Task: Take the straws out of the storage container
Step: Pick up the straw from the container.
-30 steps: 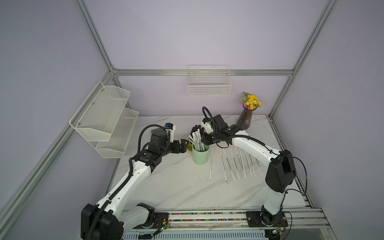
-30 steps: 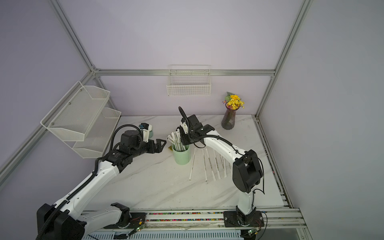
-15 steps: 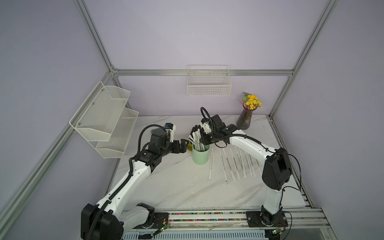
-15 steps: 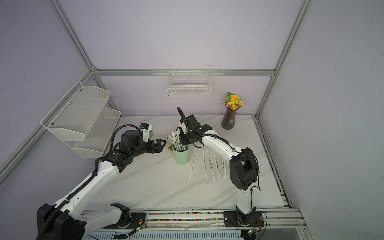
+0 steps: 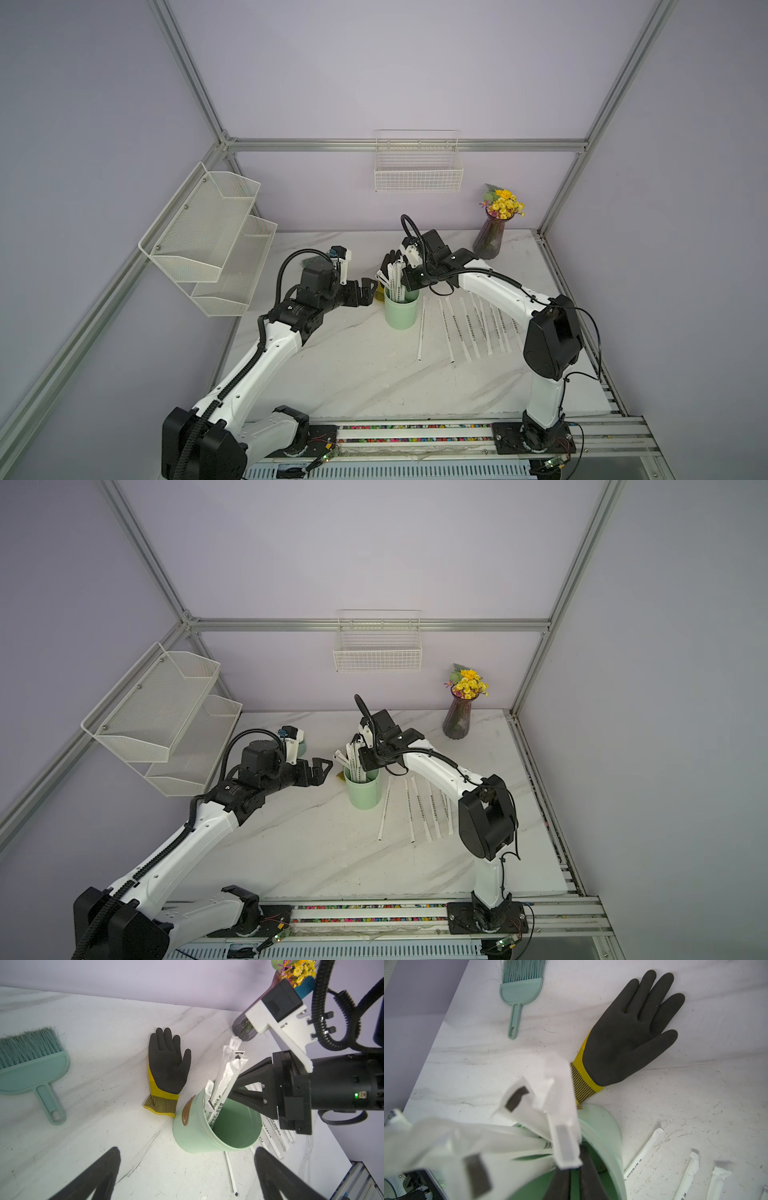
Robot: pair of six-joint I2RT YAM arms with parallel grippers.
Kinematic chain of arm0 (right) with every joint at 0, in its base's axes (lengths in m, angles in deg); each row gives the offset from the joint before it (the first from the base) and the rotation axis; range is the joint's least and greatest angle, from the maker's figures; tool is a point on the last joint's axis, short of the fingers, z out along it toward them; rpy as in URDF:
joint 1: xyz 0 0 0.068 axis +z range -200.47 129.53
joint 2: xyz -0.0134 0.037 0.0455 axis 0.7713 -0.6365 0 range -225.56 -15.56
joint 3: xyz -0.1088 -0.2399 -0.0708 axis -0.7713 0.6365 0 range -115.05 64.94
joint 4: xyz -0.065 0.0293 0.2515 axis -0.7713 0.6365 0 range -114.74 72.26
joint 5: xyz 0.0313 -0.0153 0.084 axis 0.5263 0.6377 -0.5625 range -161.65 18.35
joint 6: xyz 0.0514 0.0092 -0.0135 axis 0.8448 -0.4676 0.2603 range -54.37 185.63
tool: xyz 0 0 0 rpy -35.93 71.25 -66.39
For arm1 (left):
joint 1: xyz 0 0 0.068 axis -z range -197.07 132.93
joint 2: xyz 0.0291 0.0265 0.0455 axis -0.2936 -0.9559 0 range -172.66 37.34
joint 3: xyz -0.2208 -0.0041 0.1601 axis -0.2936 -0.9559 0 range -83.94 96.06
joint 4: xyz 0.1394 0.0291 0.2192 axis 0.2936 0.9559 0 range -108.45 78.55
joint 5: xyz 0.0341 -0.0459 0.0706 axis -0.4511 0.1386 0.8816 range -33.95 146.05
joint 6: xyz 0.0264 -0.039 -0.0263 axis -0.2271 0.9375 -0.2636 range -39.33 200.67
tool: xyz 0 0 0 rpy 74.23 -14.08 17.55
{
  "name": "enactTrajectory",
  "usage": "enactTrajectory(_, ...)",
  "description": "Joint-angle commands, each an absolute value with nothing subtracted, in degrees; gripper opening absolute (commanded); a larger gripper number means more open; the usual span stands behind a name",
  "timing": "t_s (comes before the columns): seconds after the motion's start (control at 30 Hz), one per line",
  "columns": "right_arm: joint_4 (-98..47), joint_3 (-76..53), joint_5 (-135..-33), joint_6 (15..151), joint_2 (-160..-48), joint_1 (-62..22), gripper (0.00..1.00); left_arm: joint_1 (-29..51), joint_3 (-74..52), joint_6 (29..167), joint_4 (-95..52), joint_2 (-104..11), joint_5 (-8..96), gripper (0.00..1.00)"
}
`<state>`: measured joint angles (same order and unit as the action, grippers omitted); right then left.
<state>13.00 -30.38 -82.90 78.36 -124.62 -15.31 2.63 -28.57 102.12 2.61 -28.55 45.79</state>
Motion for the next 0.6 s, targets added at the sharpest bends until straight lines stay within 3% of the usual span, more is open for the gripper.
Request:
enactTrajectory(0.0, 13.6, -30.2, -83.0, 78.0, -121.3, -15.0, 0.12, 2.8, -29.5, 101.9, 1.2, -28.1, 45.2, 1.00)
enactTrajectory(0.57, 17.7, -30.9, -81.2, 76.5, -115.2, -15.0, 0.12, 2.8, -29.5, 102.4, 1.1, -27.7, 44.9, 1.00)
